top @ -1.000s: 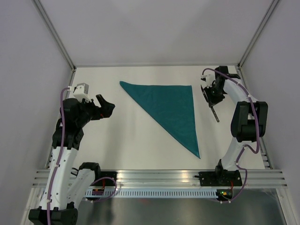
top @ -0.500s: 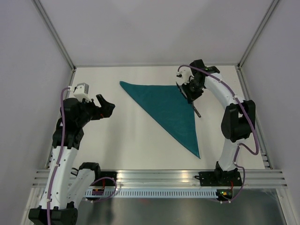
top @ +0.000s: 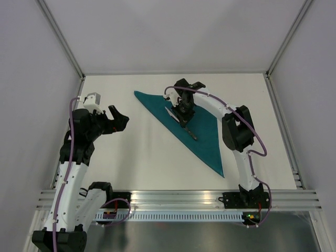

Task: Fold the napkin, place the utensils inside, and roll it up
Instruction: Place the utensil onto the napkin

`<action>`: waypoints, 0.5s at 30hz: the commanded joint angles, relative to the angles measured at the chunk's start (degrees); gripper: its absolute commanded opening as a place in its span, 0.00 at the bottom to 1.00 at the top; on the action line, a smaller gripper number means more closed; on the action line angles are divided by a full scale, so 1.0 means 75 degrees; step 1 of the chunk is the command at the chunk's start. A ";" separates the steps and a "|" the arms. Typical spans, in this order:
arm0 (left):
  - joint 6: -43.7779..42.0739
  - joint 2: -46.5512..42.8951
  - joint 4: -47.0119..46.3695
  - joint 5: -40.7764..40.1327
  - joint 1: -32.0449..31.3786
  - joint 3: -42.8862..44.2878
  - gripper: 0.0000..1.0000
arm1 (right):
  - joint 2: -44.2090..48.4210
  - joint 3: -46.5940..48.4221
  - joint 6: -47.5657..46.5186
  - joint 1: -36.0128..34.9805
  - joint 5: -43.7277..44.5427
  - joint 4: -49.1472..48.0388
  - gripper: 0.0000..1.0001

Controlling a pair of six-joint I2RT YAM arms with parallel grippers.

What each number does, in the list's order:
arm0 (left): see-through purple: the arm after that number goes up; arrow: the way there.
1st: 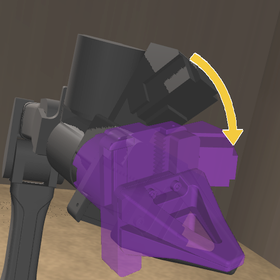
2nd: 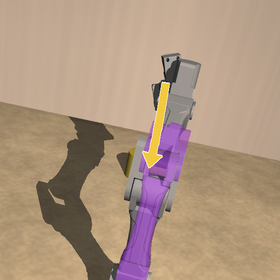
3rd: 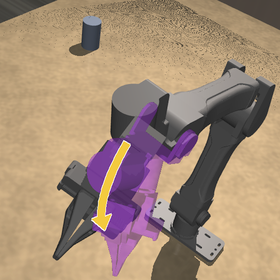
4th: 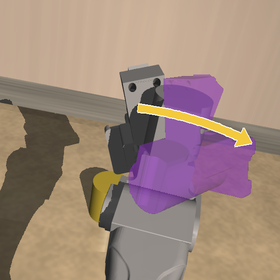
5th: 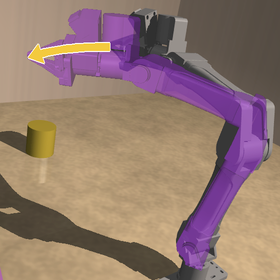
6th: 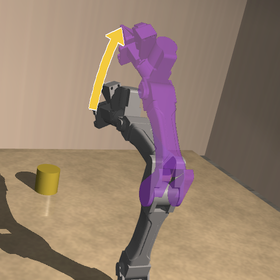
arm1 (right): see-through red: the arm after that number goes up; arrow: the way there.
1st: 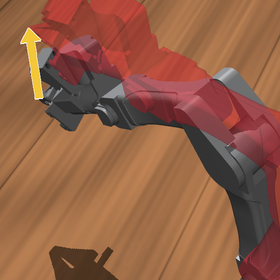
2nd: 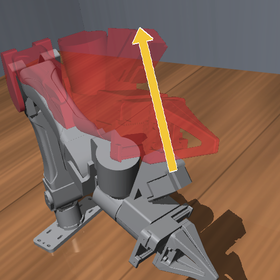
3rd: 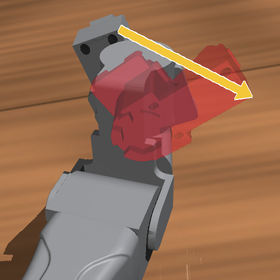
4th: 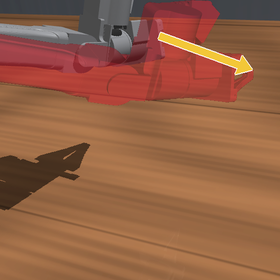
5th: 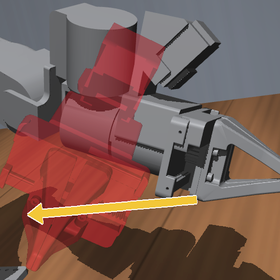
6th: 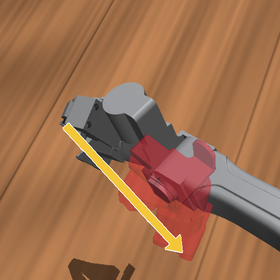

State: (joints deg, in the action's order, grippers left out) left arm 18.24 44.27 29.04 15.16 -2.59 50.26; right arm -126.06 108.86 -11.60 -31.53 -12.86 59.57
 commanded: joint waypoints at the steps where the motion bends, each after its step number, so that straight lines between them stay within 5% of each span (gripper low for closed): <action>1: -0.0159 0.0038 -0.0005 -0.0005 0.0052 -0.0010 1.00 | -0.0231 0.0544 0.0479 -0.0190 0.0051 0.0178 0.00; 15: -0.0159 0.0027 0.0007 0.0030 0.0052 -0.0010 1.00 | -0.1191 0.1153 0.0890 -0.0460 -0.0031 0.0225 0.00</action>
State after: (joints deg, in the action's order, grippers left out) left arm 18.24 44.60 29.04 15.14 -2.59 50.26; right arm -134.04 114.26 -7.70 -34.30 -13.85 59.75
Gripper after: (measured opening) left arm 0.994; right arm 0.181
